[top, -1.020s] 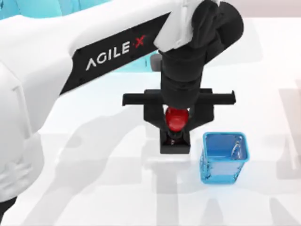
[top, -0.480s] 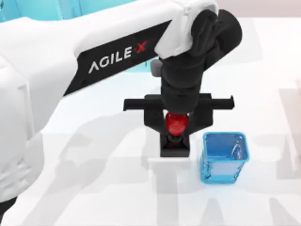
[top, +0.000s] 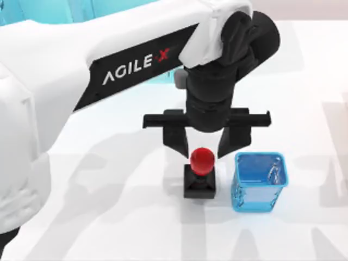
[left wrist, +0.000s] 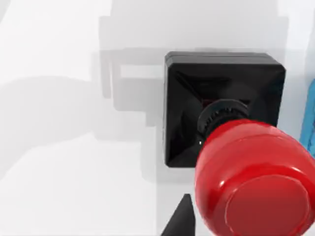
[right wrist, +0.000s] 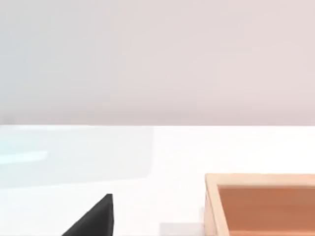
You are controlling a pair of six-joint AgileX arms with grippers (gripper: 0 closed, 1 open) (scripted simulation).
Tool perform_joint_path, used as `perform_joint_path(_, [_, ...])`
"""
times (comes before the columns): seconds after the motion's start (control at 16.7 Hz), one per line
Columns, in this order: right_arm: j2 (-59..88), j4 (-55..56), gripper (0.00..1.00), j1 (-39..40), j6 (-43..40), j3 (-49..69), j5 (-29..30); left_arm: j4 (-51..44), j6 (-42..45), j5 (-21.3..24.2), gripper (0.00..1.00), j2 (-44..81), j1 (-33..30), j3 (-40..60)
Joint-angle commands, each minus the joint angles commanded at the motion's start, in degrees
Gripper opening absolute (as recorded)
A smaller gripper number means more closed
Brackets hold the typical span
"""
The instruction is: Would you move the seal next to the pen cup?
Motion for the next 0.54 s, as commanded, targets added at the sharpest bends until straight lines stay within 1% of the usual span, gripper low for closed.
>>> perform_joint_path(0.18, [0.0,0.0,1.0,0.0,0.0,0.0,0.0,0.0,0.0,0.0,0.98,0.0,0.0,0.0])
perform_joint_path(0.24, [0.0,0.0,1.0,0.0,0.0,0.0,0.0,0.0,0.0,0.0,1.0,0.0,0.0,0.0])
perform_joint_path(0.54, [0.0,0.0,1.0,0.0,0.0,0.0,0.0,0.0,0.0,0.0,1.0,0.0,0.0,0.0])
